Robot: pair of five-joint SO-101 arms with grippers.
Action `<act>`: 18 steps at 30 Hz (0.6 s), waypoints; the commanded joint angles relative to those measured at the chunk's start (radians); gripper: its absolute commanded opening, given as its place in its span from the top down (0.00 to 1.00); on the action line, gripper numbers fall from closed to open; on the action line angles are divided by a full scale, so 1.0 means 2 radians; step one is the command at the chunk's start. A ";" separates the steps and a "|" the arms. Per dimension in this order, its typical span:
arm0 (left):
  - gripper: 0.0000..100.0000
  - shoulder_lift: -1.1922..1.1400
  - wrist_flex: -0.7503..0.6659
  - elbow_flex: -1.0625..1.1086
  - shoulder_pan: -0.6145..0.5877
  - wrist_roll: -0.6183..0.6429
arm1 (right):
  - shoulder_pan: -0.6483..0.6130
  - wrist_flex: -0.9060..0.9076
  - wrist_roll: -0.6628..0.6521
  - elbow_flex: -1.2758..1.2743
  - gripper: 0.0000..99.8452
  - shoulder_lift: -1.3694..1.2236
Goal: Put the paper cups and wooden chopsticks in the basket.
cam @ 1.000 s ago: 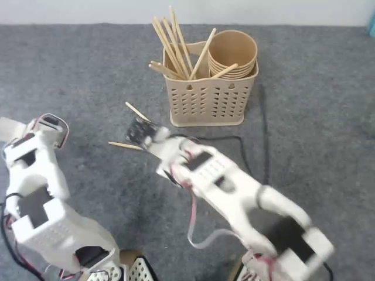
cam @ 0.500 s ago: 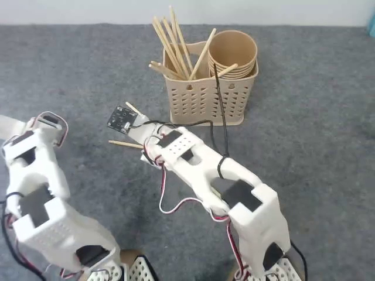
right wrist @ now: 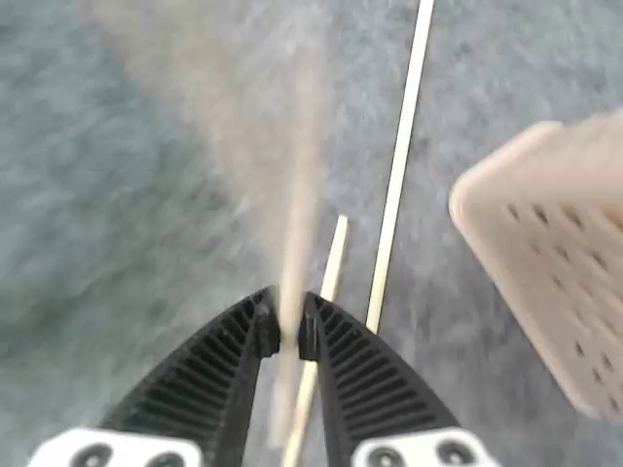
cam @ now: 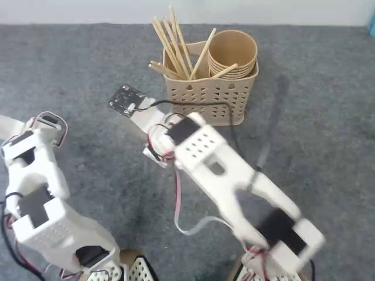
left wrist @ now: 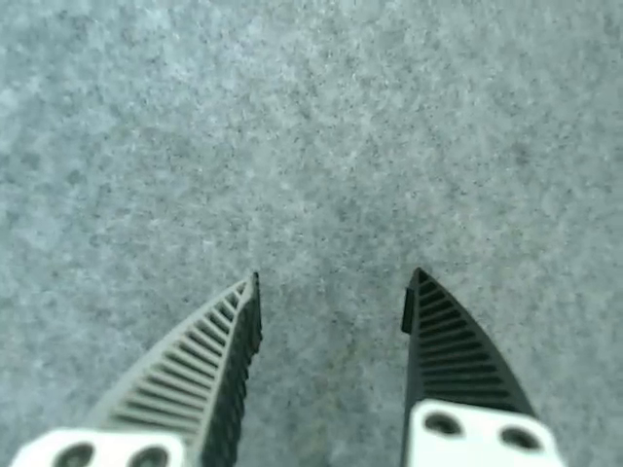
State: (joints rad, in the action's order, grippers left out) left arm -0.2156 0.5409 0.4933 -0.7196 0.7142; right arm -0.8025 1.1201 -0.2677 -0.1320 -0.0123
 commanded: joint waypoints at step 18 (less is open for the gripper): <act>0.77 0.062 -0.002 0.027 0.031 -0.021 | 0.129 -0.280 0.039 -0.275 0.99 0.517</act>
State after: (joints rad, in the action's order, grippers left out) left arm -0.2094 0.5409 0.5010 -0.6889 0.6836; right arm -0.6291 0.7856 -0.2555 -0.6690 1.0372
